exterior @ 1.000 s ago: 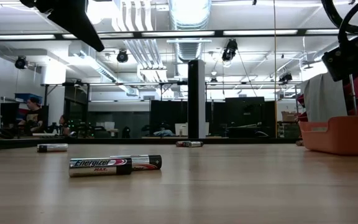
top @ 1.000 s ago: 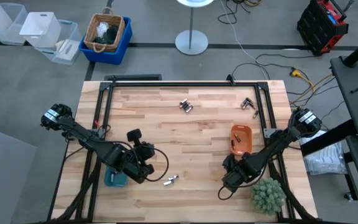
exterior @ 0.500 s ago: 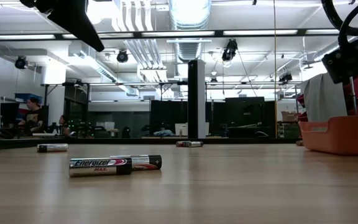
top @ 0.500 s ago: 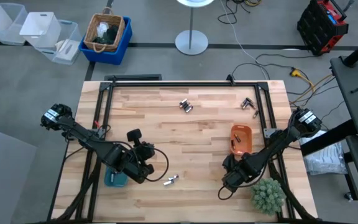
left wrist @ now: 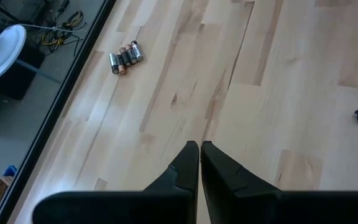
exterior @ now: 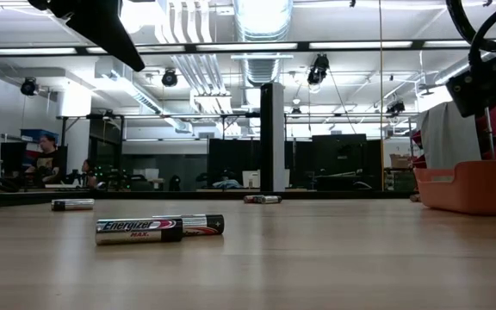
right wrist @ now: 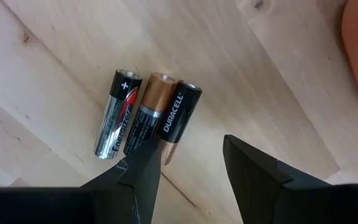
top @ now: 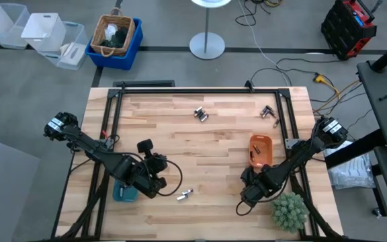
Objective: Sort batteries
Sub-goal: Put the black battery into the orange bin
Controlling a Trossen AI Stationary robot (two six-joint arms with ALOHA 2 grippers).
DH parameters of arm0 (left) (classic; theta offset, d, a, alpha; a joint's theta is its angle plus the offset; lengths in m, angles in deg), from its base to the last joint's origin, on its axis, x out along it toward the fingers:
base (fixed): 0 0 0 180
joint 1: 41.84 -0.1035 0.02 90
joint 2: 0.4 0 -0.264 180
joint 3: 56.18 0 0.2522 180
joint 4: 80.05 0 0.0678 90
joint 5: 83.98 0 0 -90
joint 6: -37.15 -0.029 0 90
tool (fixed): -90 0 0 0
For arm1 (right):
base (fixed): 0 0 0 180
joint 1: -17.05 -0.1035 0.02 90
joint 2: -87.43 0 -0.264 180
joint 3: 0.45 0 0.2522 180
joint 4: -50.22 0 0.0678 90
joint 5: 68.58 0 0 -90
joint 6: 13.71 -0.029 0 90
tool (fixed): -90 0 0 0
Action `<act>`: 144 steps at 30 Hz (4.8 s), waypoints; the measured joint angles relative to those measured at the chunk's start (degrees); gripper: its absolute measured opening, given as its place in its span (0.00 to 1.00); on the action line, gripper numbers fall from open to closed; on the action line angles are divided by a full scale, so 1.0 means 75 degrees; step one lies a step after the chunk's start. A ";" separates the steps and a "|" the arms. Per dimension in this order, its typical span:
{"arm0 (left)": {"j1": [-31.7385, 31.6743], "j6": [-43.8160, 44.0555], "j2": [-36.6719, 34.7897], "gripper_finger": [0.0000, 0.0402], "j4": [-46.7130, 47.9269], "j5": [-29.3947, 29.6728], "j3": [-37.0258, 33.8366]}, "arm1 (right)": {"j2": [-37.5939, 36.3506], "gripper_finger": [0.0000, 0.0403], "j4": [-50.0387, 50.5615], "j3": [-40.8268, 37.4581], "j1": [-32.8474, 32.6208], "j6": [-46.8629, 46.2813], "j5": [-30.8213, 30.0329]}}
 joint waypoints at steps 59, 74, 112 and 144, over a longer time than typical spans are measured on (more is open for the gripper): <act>0.0003 0.0020 0.0000 0.00 -0.0096 -0.0131 0.0000 | -0.0242 0.45 -0.0212 -0.0129 -0.0618 0.1181 -0.0115; 0.0003 0.0020 0.0000 0.00 -0.0096 -0.0125 0.0000 | -0.0239 0.41 -0.0748 -0.0637 -0.0615 0.1151 -0.0252; 0.0003 0.0020 0.0000 0.00 -0.0096 -0.0119 0.0000 | -0.0020 0.14 -0.1020 -0.0761 -0.0568 0.1384 -0.0105; 0.0000 0.0019 0.0000 0.00 -0.0128 -0.0117 0.0000 | -0.1289 0.11 -0.0205 -0.0734 -0.0554 0.1322 -0.0037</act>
